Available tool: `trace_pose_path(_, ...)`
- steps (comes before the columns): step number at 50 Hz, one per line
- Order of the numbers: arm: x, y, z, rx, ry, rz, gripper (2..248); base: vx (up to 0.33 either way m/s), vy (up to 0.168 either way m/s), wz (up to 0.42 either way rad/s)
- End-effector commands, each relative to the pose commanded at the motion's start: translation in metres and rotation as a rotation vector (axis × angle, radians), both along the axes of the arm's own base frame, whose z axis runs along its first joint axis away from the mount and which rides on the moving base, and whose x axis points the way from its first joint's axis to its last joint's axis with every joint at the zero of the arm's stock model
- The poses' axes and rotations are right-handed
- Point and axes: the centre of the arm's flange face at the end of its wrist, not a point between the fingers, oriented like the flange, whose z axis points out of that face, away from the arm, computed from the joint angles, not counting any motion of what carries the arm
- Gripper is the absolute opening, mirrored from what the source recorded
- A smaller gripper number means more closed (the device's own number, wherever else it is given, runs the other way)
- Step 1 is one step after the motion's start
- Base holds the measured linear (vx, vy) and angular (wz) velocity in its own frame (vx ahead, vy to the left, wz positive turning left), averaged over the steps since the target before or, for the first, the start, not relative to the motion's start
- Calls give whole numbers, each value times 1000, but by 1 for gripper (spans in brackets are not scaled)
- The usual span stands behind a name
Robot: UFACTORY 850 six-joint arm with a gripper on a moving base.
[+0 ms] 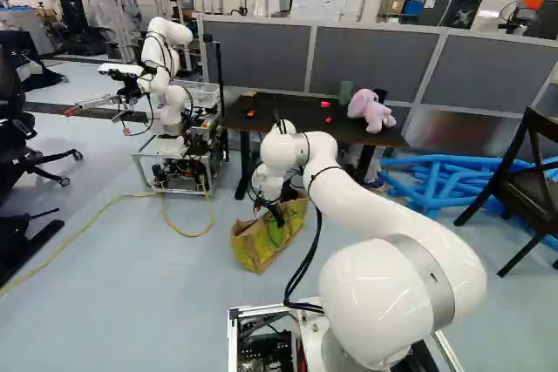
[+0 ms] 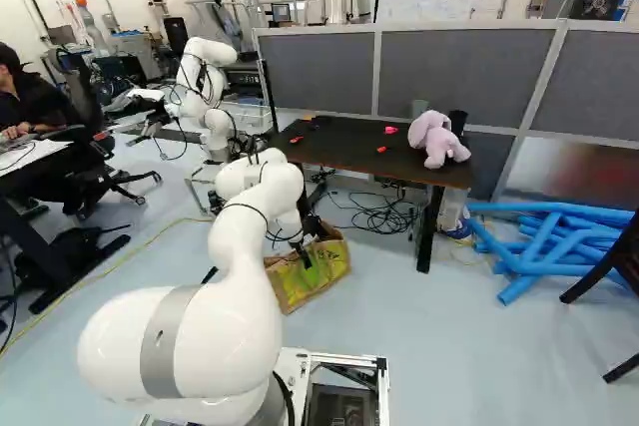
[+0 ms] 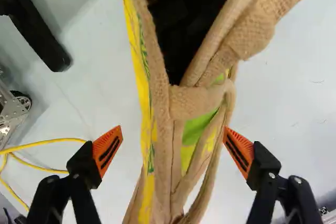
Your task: Pick up the bag on the ground and place it on the table
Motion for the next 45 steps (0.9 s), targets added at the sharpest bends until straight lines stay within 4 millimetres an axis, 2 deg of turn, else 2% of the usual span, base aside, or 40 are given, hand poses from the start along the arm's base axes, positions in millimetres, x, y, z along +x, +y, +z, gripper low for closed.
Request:
trace_pose_path(16,-1,0,-12,0,-2,0,247,0,0,0)
trace_pose_path(17,-1,0,-12,0,-2,0,223,0,0,0)
trace_pose_path(22,-1,0,-12,0,-2,0,223,0,0,0)
trace_pose_path(23,-1,0,-12,0,-2,0,186,0,0,0)
trace_pose_path(27,-1,0,-12,0,-2,0,186,0,0,0)
trace_pose_path(28,-1,0,-12,0,-2,0,149,0,0,0)
trace_pose_path(32,-1,0,-12,0,-2,0,149,0,0,0)
trace_pose_path(33,-1,0,-12,0,-2,0,112,0,0,0)
trace_pose_path(37,-1,0,-12,0,-2,0,112,0,0,0)
trace_pose_path(38,-1,0,-12,0,-2,0,75,0,0,0)
trace_pose_path(43,-1,0,-12,0,-2,0,75,0,0,0)
trace_pose_path(44,-1,0,-12,0,-2,0,40,0,0,0)
trace_pose_path(45,-1,0,-12,0,-2,0,40,0,0,0)
